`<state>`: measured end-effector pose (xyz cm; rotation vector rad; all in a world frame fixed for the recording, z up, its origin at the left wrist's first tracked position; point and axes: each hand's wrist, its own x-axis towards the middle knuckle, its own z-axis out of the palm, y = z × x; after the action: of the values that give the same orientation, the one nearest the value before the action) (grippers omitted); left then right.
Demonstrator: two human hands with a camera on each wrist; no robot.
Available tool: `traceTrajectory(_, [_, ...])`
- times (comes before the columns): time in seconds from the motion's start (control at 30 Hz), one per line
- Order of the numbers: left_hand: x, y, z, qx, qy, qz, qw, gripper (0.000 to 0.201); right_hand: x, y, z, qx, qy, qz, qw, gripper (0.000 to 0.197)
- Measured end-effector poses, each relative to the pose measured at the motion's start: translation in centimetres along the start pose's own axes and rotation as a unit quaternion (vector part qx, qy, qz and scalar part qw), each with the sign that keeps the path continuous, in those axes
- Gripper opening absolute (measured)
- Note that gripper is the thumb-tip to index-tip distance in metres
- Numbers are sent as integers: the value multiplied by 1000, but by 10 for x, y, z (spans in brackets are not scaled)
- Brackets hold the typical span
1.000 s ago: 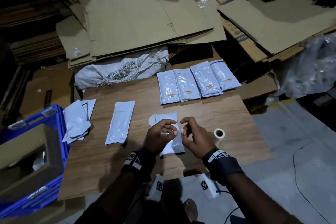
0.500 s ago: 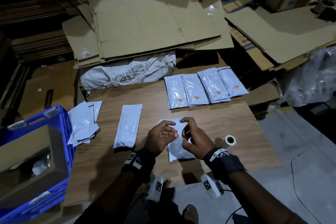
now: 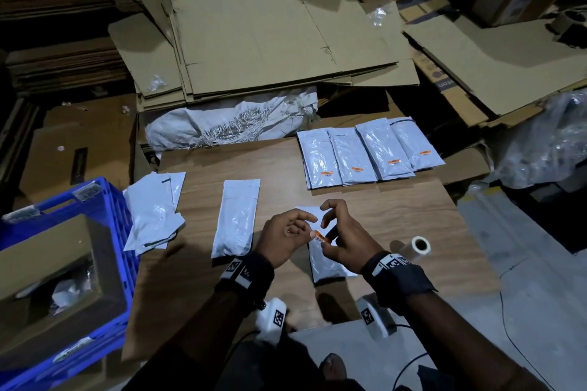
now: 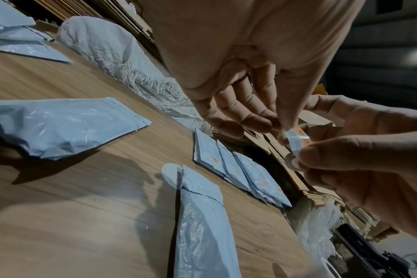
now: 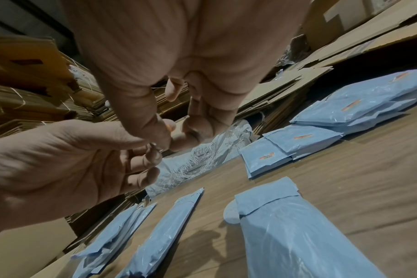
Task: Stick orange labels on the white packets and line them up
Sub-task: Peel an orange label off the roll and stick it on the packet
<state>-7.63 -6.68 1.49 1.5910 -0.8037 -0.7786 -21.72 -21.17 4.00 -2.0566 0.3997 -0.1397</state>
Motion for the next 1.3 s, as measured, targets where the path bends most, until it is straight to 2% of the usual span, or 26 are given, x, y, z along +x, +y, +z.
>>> traceTrajectory(0.13, [0, -8, 3, 12, 3, 8, 1000, 15, -2, 3, -1, 15, 21, 4, 1000, 57])
traceTrajectory(0.3, [6, -8, 9, 21, 17, 6, 1000, 5, 1, 17, -2, 79, 106, 6, 991, 47])
traceTrajectory(0.43, [15, -5, 14, 28, 36, 6, 999, 2, 8, 32, -9, 144, 132, 22, 980, 38])
traceTrajectory(0.67, [24, -9, 39, 2, 56, -30, 998, 11, 13, 58, -24, 178, 115, 50, 976, 26])
traceTrajectory(0.83, [23, -23, 57, -12, 54, -81, 995, 15, 6, 82, -21, 180, 101, 95, 974, 25])
traceTrajectory(0.97, [19, -45, 71, 37, 68, -106, 991, 15, 3, 104, -14, 134, 86, 131, 979, 27])
traceTrajectory(1.13, [17, -71, 85, 116, 76, -169, 976, 20, 2, 123, -3, 66, 67, 191, 977, 42])
traceTrajectory(1.3, [20, -87, 94, 170, 90, -216, 957, 25, 0, 137, 15, 66, 72, 220, 971, 38])
